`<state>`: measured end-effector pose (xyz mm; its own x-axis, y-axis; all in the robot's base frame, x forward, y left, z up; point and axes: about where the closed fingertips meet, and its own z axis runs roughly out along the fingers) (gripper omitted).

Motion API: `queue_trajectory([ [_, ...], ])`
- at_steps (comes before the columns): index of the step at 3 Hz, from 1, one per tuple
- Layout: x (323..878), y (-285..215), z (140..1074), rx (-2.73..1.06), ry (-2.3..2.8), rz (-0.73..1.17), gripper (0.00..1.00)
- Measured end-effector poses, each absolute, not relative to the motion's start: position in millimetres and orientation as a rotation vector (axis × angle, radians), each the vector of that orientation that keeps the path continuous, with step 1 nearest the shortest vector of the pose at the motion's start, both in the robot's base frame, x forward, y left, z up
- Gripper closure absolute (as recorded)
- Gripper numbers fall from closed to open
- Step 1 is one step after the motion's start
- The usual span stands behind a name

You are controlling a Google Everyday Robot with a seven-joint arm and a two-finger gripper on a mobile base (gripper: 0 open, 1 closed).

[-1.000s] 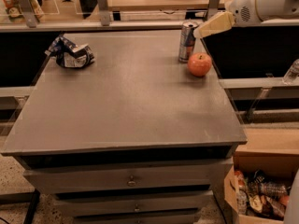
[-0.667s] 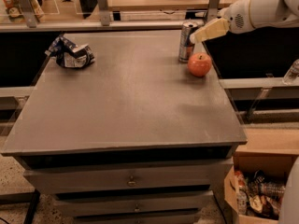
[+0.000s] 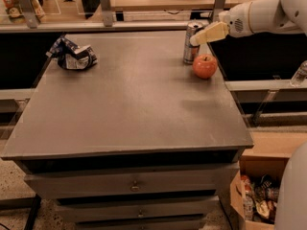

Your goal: Move redbull can near blue chip bag

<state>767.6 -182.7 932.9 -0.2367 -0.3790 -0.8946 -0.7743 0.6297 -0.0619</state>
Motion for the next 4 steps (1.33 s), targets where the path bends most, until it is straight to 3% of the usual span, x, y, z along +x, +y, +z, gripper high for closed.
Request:
queue_trajectory([
  [1, 775, -172, 923, -0.936, 1.843, 0.535, 0.00],
  [3, 783, -157, 906, -0.968, 1.850, 0.578, 0.40],
  [4, 785, -151, 903, -0.998, 1.869, 0.557, 0.46],
])
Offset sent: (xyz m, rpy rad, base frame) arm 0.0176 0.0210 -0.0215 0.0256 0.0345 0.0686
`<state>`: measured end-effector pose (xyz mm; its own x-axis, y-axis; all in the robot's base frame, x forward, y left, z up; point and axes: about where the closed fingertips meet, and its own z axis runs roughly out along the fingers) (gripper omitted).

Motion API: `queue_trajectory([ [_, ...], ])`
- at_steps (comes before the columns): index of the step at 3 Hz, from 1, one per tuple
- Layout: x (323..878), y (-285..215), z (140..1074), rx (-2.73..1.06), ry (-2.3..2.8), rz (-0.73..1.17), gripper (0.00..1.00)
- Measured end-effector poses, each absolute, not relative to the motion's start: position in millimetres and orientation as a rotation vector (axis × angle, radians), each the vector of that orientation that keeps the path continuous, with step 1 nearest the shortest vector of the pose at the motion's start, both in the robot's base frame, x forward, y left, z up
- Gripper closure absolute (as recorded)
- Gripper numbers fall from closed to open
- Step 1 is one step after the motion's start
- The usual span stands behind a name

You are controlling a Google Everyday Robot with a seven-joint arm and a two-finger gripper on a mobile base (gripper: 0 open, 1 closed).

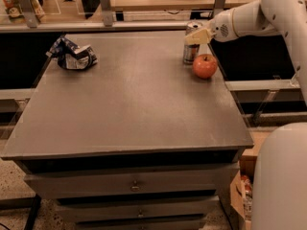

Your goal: Move redbull can near blue chip bag

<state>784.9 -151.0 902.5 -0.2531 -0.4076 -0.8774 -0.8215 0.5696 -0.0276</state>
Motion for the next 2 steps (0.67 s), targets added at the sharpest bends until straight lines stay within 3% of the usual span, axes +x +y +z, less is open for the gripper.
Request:
queue_trajectory([
  [2, 786.5, -144.5, 897.4, -1.005, 1.871, 0.569, 0.86],
])
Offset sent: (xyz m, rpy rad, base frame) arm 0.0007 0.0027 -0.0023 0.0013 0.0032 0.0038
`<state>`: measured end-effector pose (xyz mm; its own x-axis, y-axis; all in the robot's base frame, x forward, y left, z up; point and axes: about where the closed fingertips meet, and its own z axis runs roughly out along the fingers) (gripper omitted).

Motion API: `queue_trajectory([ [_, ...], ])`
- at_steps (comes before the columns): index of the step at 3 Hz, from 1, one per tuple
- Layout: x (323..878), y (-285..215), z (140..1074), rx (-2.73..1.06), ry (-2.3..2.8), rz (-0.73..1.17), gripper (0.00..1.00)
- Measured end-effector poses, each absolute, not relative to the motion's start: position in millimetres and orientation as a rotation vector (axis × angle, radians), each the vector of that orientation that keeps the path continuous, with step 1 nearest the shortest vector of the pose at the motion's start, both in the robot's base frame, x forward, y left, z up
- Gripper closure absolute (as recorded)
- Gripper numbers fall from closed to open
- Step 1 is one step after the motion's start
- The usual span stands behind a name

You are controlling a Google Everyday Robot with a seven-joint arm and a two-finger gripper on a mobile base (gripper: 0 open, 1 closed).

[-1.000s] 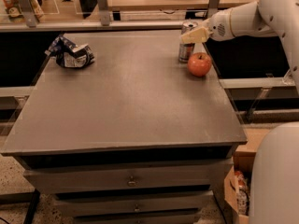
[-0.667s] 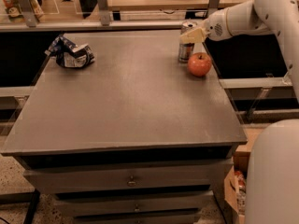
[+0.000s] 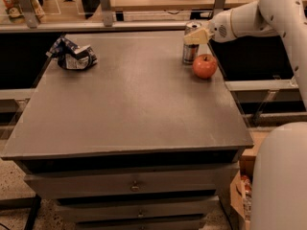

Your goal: Move redbull can near blue chip bag

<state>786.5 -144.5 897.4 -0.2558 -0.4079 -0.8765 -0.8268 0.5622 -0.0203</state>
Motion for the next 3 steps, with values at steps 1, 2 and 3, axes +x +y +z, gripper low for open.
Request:
queue_trajectory([
  [1, 786, -140, 896, -1.012, 1.865, 0.586, 1.00],
  [2, 780, -123, 905, -1.052, 1.823, 0.590, 1.00],
  [3, 769, -101, 923, -1.104, 1.752, 0.590, 1.00],
])
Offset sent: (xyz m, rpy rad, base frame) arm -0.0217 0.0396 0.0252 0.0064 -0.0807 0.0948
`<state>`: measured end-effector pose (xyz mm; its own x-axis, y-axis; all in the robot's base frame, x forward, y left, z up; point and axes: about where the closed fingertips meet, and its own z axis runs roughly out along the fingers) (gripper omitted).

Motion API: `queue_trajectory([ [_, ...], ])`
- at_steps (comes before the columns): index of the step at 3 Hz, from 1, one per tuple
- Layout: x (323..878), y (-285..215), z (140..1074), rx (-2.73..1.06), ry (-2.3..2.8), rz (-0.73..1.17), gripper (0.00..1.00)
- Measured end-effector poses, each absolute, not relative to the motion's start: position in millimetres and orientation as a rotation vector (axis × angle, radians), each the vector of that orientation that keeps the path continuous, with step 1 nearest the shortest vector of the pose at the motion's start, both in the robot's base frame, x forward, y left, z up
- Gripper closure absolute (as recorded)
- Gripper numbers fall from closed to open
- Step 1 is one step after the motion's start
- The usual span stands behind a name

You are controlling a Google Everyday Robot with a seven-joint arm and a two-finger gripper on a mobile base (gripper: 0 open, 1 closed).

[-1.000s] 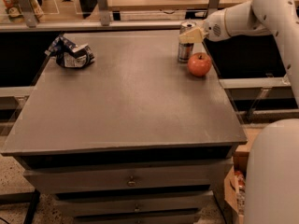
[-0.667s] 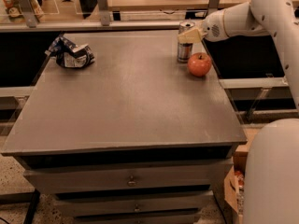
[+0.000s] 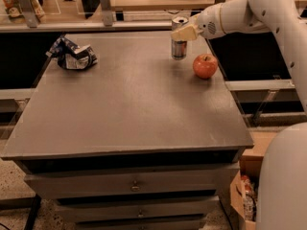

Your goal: Move redbull can near blue chip bag

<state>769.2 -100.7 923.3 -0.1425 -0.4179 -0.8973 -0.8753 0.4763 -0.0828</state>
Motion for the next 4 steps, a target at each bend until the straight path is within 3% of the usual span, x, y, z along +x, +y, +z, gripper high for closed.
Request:
queue_trajectory([
  [4, 721, 46, 919, -1.435, 1.446, 0.863, 1.00],
])
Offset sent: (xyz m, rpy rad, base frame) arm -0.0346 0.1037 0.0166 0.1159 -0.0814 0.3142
